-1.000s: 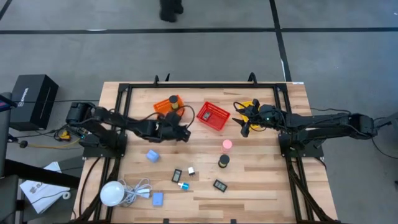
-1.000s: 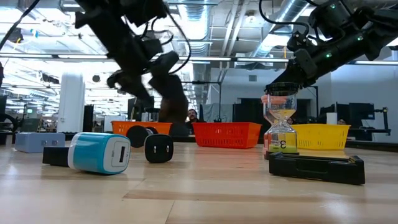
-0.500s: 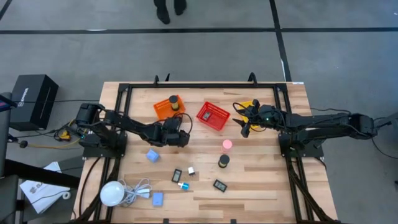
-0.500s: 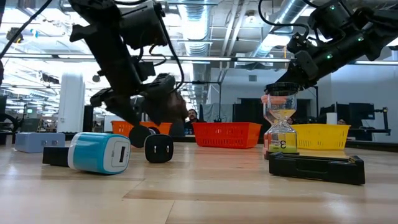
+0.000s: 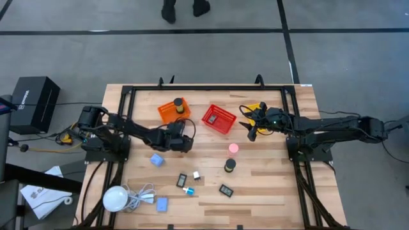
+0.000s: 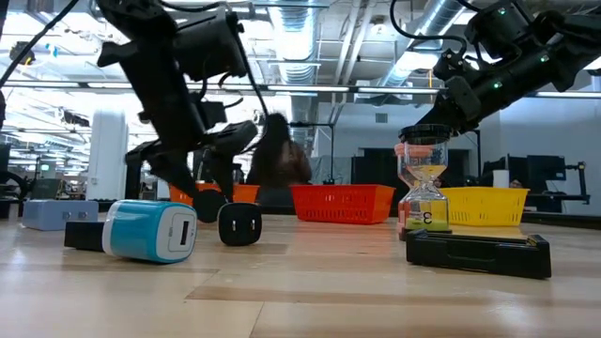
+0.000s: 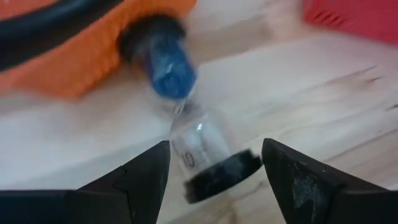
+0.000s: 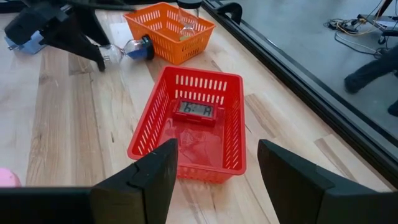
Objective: Pick & Place Office items
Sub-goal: Put the blue hourglass into the orange bin
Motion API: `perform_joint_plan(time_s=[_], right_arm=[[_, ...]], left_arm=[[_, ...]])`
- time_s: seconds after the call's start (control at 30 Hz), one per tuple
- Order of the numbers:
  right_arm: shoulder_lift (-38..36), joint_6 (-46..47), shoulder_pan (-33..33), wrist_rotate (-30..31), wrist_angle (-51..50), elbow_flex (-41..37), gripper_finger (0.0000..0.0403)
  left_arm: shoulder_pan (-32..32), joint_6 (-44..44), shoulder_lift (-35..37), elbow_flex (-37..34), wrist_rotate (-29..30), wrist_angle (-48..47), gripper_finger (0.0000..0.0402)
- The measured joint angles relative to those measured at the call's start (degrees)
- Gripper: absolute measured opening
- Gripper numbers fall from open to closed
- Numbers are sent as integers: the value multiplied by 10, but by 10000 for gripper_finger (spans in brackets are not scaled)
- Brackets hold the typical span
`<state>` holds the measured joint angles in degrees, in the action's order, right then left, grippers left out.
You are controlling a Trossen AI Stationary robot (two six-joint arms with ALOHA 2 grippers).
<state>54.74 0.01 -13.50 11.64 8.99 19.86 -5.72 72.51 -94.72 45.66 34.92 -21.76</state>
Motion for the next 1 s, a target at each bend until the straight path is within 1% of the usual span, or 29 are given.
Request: perform_joint_plan(time_s=[0.13,0.3,0.43,0.67,0.77,0.9,1.0], right_arm=[[0,0,0,0,0,0,214],[0,1,0,0,0,0,214],[0,0,0,0,0,0,214],[0,0,0,0,0,0,214],[0,0,0,0,0,0,214],[0,0,0,0,0,0,214],[0,0,0,0,-1,0,214]], left_arm=[[-3,40,0,-26,-8,-1,242],[-8,59,0,-43,-6,2,226],[-8,59,2,-52,-1,4,220],[-8,58,2,-53,11,3,226],[-11,58,2,-53,11,3,220],[-20,56,13,-52,5,1,213],[-29,41,31,-46,6,9,218]])
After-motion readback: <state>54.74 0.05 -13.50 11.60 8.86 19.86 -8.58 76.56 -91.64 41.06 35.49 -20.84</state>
